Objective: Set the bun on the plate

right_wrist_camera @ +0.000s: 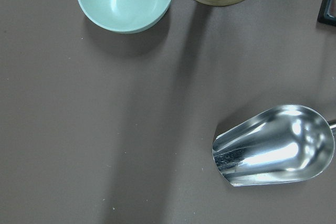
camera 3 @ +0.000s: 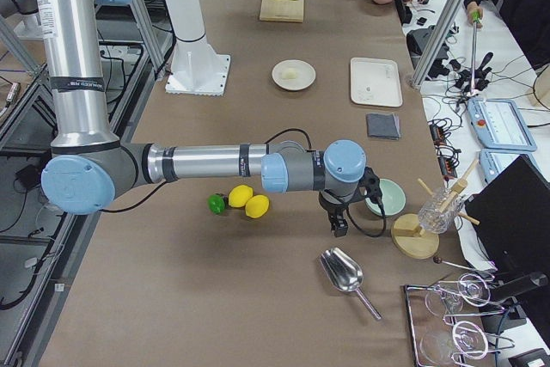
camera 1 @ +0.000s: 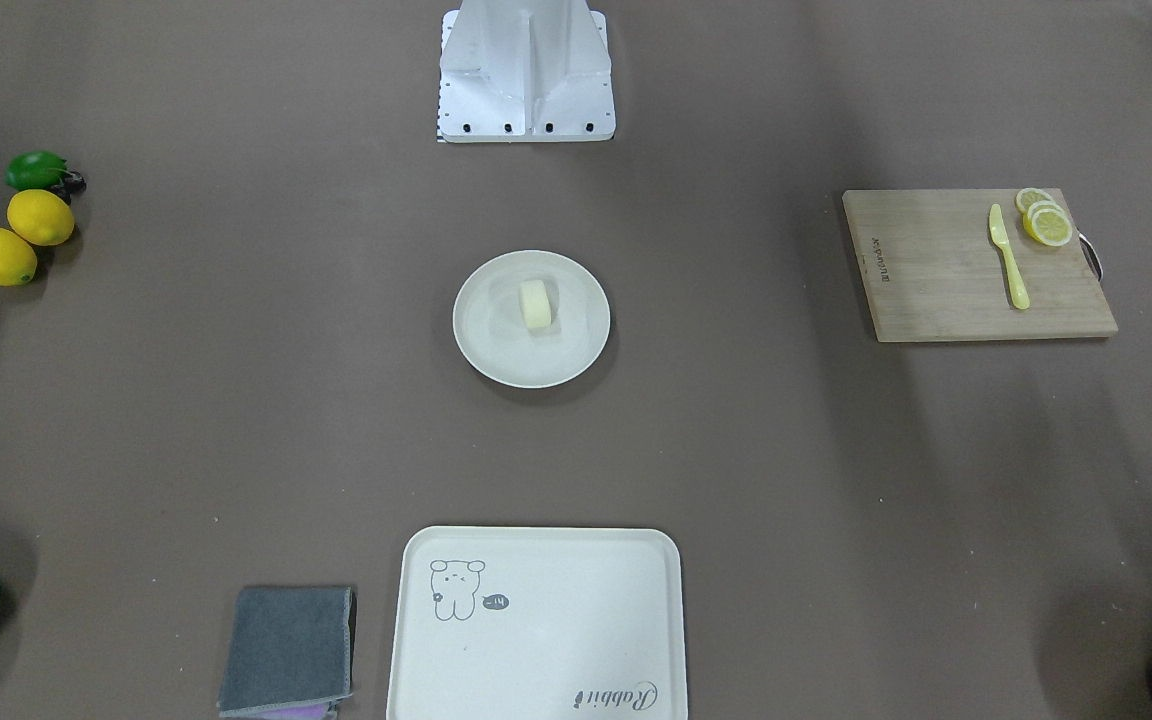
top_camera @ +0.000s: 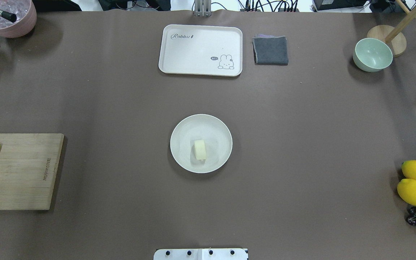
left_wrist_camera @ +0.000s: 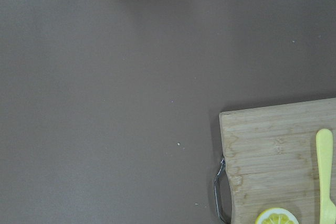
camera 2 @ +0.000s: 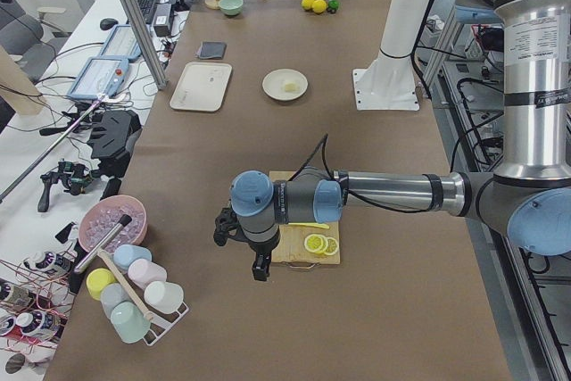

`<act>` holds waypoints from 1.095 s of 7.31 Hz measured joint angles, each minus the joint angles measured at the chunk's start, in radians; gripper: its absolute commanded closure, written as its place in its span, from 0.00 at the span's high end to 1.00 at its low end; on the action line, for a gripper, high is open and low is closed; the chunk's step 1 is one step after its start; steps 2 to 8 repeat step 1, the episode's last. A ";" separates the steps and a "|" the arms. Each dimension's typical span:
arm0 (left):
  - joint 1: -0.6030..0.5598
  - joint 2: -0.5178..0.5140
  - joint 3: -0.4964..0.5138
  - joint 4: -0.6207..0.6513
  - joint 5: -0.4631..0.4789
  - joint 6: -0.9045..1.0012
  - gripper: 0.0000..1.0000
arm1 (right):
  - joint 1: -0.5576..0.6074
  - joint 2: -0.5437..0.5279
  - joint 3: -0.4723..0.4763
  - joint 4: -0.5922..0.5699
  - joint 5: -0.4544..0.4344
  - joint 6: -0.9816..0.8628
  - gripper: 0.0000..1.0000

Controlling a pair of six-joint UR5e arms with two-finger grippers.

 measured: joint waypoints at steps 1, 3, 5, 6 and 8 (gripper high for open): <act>0.000 -0.009 -0.009 -0.006 0.000 0.001 0.98 | 0.001 -0.003 0.000 0.001 0.001 0.000 1.00; 0.000 -0.009 -0.009 -0.006 0.000 0.001 0.98 | 0.001 -0.003 0.000 0.001 0.001 0.000 1.00; 0.000 -0.009 -0.009 -0.006 0.000 0.001 0.98 | 0.001 -0.003 0.000 0.001 0.001 0.000 1.00; 0.000 -0.009 -0.009 -0.006 0.000 0.001 0.98 | 0.001 -0.003 0.000 0.001 0.001 0.000 1.00; 0.000 -0.009 -0.009 -0.006 0.000 0.001 0.98 | 0.001 -0.003 0.000 0.001 0.001 0.000 1.00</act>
